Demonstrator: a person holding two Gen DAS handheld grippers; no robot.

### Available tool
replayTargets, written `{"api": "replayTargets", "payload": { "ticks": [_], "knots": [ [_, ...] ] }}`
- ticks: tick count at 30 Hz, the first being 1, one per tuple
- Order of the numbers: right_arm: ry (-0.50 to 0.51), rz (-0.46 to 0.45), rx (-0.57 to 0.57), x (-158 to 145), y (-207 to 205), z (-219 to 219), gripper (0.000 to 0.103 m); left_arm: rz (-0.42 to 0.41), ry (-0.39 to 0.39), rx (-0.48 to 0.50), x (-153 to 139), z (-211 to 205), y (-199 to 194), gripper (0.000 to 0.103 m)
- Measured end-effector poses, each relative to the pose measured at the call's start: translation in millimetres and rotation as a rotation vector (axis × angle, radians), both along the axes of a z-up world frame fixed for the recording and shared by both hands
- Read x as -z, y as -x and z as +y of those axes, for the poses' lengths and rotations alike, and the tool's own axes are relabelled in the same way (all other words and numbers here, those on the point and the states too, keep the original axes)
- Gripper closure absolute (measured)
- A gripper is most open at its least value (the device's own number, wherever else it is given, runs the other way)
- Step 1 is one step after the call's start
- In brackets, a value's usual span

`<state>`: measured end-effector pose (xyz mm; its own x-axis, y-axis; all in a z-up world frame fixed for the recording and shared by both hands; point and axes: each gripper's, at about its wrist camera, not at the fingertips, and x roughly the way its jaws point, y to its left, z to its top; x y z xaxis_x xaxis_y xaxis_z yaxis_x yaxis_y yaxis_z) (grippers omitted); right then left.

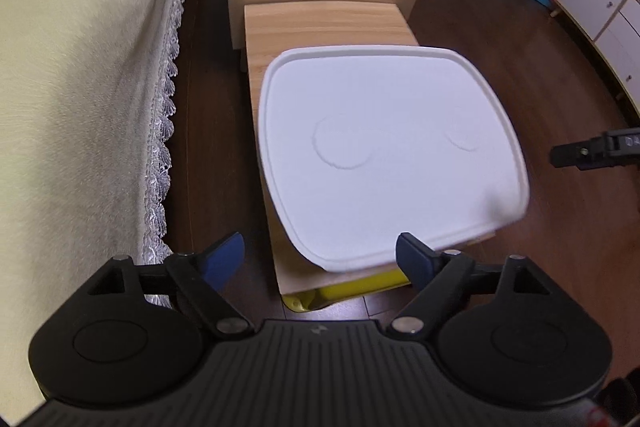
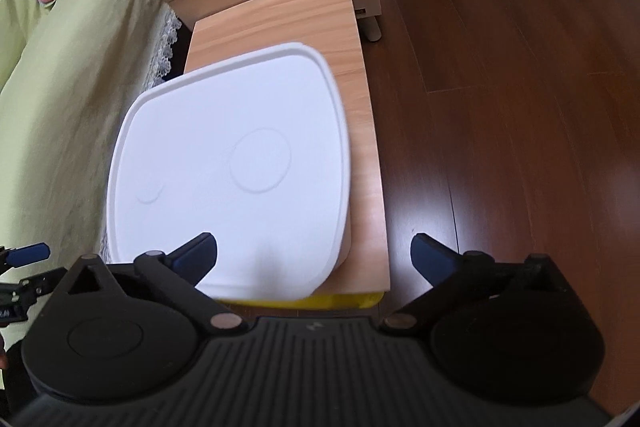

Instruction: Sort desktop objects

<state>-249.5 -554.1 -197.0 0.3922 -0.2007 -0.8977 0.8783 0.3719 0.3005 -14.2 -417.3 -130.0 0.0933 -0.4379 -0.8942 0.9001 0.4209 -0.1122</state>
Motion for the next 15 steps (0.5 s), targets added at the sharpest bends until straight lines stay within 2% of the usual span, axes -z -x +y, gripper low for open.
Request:
{"api": "replayTargets", "payload": {
  "ticks": [3, 8, 15],
  "knots": [
    [-0.022, 0.010, -0.008, -6, -2, 14, 0.001, -0.002, 0.023, -0.008, -11, 13, 17, 0.008],
    [-0.027, 0.017, -0.046, -9, -3, 41, 0.001, -0.001, 0.033, -0.027, -23, 30, 42, 0.001],
    [0.014, 0.061, -0.105, -18, -5, 70, 0.001, -0.024, 0.031, -0.083, -27, 50, 65, 0.001]
  ]
}}
